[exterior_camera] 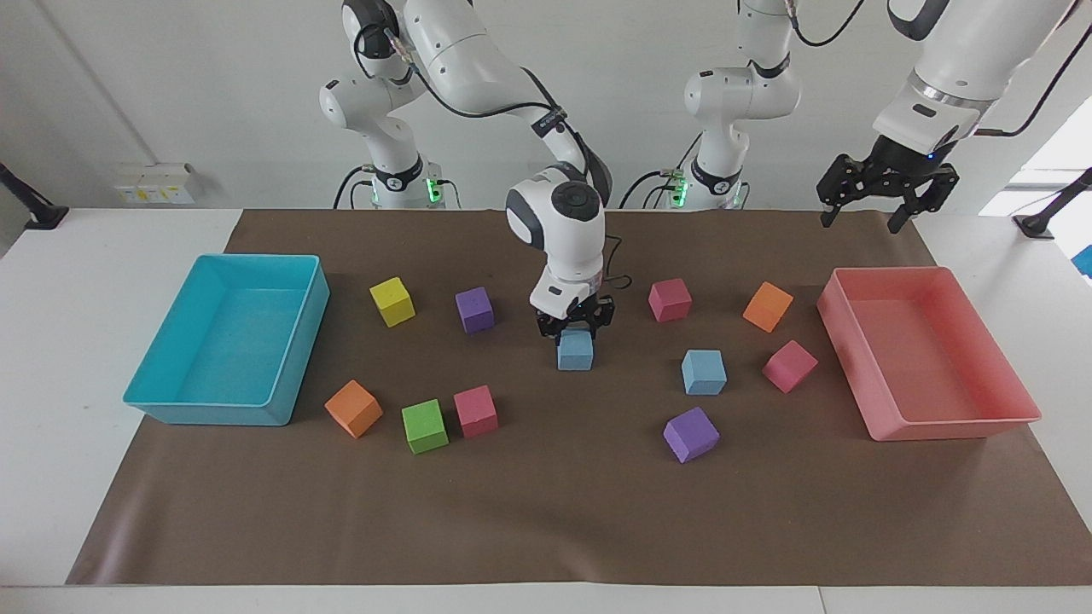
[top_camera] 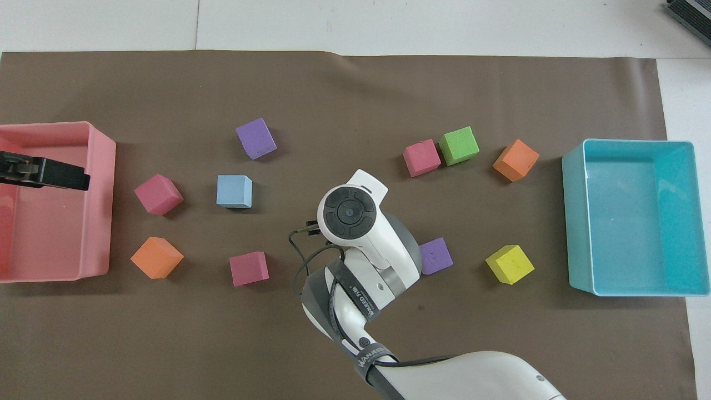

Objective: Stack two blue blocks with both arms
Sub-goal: 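Carry the light-blue cube to the table center and set it down, then reach the left gripper to the other light-blue cube while the right gripper waits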

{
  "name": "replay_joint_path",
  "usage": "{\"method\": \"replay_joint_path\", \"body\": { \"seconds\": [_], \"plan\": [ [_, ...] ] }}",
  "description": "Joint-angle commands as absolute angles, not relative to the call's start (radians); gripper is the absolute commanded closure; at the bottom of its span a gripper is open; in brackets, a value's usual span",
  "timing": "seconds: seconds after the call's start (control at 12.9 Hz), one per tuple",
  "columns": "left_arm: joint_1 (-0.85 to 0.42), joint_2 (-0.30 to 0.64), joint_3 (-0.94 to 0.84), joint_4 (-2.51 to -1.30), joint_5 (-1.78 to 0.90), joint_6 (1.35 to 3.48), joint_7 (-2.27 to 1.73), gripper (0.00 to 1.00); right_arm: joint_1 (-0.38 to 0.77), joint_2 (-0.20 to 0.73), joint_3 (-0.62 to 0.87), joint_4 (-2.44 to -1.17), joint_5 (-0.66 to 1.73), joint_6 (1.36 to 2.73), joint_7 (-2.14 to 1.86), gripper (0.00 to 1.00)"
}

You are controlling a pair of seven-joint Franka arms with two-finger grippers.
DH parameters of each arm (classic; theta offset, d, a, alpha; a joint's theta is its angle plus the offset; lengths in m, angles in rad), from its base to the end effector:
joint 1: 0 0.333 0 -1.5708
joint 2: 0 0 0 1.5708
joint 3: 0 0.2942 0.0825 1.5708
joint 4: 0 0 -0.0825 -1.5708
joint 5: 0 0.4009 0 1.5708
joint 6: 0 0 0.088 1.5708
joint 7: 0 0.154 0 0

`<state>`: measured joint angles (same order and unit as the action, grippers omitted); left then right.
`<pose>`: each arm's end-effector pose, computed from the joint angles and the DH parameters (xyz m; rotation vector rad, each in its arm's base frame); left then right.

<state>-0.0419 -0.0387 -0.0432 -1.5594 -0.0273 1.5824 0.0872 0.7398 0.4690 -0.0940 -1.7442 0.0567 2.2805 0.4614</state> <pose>0.5622 -0.0526 0.5844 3.1029 -0.2688 0.0961 0.5356 0.4113 0.2375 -3.0917 -0.2487 -0.0903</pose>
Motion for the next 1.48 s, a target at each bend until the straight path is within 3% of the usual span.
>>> {"method": "replay_joint_path", "body": {
  "seconds": [0.0,0.23,0.54,1.17,1.24,1.4],
  "plan": [
    [-0.048,-0.029,-0.044,-1.582,-0.032,1.629,0.086,0.0,0.733,0.417,-0.098,-1.772,0.023,2.292,0.443,0.0],
    [-0.052,0.008,-0.049,-1.592,-0.031,1.707,0.087,0.0,0.724,0.345,-0.104,-1.773,0.014,2.255,0.44,0.0],
    [-0.083,0.066,-0.051,-1.643,-0.031,1.849,0.087,0.0,0.631,0.241,-0.1,-1.775,0.072,2.188,0.362,0.0],
    [-0.193,0.19,-0.051,-1.822,-0.029,2.118,0.013,0.0,0.411,0.25,-0.101,-1.85,0.607,2.158,-0.18,0.0],
    [-0.212,0.195,-0.051,-1.851,-0.029,2.166,-0.017,0.0,0.4,0.252,-0.101,-1.876,0.667,2.158,-0.245,0.03],
    [-0.219,0.21,-0.051,-1.874,-0.029,2.213,-0.038,0.0,0.394,0.258,-0.101,-1.923,0.771,2.163,-0.351,0.29]
  ]
}}
